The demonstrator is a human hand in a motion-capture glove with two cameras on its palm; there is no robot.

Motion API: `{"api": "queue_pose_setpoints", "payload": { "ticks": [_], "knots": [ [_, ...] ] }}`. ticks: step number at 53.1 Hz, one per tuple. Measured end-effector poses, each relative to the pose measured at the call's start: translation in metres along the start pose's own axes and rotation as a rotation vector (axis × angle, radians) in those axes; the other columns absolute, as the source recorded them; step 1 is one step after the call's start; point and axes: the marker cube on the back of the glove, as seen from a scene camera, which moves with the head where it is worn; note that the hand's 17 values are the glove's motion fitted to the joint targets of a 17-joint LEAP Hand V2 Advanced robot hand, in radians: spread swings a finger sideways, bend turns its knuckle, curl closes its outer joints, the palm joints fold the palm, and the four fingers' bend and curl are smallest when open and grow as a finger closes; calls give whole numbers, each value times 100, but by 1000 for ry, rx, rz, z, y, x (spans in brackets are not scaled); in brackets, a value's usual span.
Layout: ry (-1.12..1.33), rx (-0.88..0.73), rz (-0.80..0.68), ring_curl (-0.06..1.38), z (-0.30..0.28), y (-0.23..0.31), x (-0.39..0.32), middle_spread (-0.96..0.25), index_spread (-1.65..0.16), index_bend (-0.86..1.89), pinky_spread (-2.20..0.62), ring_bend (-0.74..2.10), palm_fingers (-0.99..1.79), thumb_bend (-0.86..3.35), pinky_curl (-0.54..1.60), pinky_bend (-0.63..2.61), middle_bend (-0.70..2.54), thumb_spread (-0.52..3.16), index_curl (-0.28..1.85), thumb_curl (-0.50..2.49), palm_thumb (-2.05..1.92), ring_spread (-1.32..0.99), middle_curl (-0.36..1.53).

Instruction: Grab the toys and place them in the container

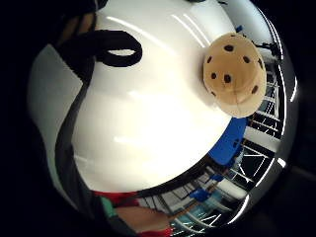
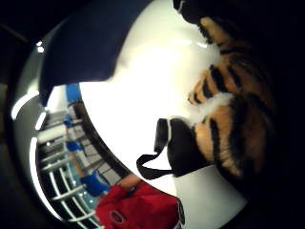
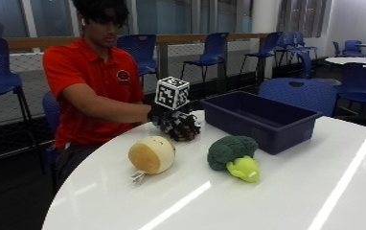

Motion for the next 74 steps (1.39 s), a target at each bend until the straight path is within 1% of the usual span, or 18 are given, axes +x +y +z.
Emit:
{"api": "queue_pose_setpoints", "payload": {
  "ticks": [2,3,8,9,11,12,26,34,40,52,65,74],
  "knots": [
    [1,0,7,22,-1,0,0,-5,-39,16,-9,58,4,3,42,119,16,118,33,26,13,-2,18],
    [2,0,9,24,-1,0,0,-6,-40,15,-12,63,9,3,42,118,18,119,33,27,15,-4,19],
    [-6,4,20,26,-2,0,0,-7,-40,18,-22,75,21,5,40,122,11,124,33,30,20,-11,17],
    [-7,6,23,29,-2,0,0,-7,-41,21,-28,84,33,6,42,128,4,125,35,31,23,-14,14],
    [-4,13,32,30,-3,0,-2,-8,-41,22,-32,88,36,7,40,129,3,128,35,32,25,-17,12],
    [0,16,36,29,-3,0,-2,-11,-41,18,-33,85,45,8,39,125,22,129,34,33,27,-19,17],
    [18,98,17,32,-4,3,-7,-23,-40,15,-43,86,67,16,38,116,33,135,35,43,47,-34,26],
    [-47,122,-33,33,-6,0,-3,-31,-40,19,-44,86,79,19,36,108,40,120,38,52,61,-41,31],
    [-117,99,-68,35,-11,-5,3,-35,-42,20,-44,85,81,18,35,103,42,108,41,59,66,-45,34],
    [-185,109,-63,37,-30,-9,16,-41,-44,20,-44,83,84,16,35,97,42,92,48,71,71,-50,39],
    [-146,189,-39,40,-103,-28,17,-44,-47,19,-44,82,84,14,36,95,41,82,56,81,72,-53,44],
    [-117,222,-36,42,-149,-54,2,-45,-48,17,-44,82,83,13,37,95,40,77,61,87,72,-54,48]
  ]
}}
